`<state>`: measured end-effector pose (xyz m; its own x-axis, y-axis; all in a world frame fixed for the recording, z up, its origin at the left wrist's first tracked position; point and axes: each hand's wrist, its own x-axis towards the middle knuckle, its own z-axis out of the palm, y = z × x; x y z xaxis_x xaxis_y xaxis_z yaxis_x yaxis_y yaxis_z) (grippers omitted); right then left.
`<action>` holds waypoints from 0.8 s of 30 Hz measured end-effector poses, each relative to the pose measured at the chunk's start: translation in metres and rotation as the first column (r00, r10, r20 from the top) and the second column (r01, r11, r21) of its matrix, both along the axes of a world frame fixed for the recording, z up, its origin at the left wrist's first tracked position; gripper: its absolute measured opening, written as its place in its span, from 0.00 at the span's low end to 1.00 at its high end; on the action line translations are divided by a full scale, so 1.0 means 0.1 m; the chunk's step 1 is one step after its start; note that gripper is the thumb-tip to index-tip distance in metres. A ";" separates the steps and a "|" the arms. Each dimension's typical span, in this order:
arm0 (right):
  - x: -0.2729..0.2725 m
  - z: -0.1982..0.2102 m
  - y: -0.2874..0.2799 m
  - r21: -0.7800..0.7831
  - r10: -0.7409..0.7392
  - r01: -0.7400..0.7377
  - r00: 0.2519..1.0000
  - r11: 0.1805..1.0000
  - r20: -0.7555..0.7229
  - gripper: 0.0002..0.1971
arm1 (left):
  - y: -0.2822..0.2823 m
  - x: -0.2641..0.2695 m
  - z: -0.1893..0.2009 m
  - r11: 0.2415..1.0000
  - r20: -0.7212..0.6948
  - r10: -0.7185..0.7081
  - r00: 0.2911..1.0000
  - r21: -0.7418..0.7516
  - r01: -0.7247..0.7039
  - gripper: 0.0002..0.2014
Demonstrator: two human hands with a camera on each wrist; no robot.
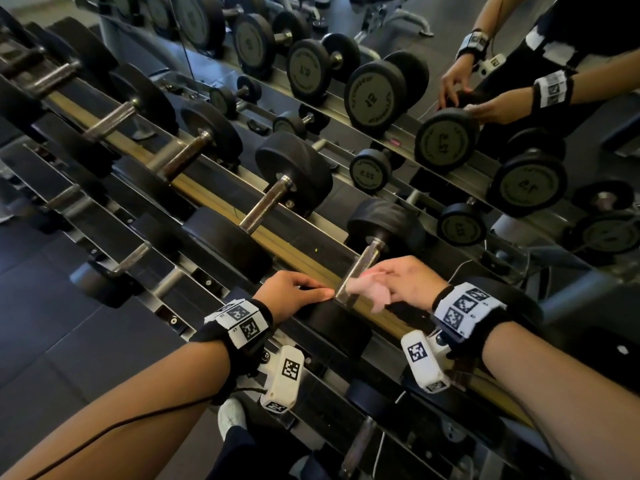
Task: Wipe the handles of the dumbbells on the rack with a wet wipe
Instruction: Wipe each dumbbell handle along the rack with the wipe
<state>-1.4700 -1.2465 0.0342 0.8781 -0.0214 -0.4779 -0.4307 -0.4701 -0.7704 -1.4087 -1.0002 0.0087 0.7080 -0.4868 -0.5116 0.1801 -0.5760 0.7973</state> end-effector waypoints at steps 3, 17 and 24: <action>-0.03 -0.12 -0.19 0.104 -0.402 0.396 0.915 0.912 0.036 0.09 | 0.00 -0.01 0.01 1.000 0.007 -0.004 1.000 0.010 0.003 0.15; 0.02 -0.62 0.31 0.466 -0.753 0.678 0.657 0.568 -0.038 0.18 | 0.01 -0.03 -0.02 1.000 0.022 0.018 1.000 -0.004 -0.018 0.14; -0.42 -0.56 0.41 0.535 -0.514 0.481 0.852 0.695 -0.098 0.13 | 0.02 -0.02 -0.04 0.999 0.028 0.013 1.000 -0.036 -0.012 0.12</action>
<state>-1.5121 -1.2053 -0.0222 0.8369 -0.2263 -0.4984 -0.4333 0.2825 -0.8558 -1.4110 -0.9978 0.0044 0.7278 -0.4960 -0.4736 0.1641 -0.5446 0.8225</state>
